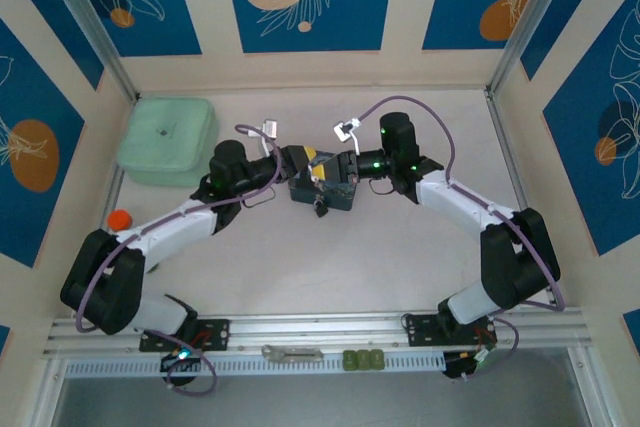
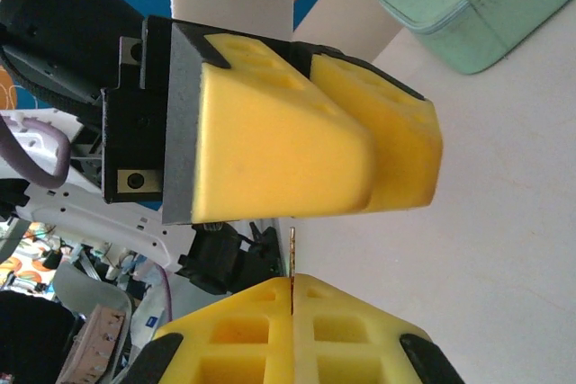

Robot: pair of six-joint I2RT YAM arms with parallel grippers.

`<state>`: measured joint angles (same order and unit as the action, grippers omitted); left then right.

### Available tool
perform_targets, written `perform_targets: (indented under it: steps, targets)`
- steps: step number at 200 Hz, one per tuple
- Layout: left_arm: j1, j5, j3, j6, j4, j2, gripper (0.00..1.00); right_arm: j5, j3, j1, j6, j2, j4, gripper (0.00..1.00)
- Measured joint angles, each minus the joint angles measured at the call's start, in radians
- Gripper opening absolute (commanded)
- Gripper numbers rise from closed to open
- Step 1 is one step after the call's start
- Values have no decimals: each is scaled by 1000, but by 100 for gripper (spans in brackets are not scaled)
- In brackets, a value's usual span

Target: Unlock a padlock with a key

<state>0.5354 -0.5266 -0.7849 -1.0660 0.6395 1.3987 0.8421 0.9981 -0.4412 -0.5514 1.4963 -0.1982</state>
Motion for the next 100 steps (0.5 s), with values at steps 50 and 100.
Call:
perform_targets:
  steps: [50,100]
  targets:
    - [9,-27,0,-3,23,0,31,4,0,26,-42,5,-53,0]
    - [13,-33,7,-1,25,0,0,19,0,31,-63,30,-86,0]
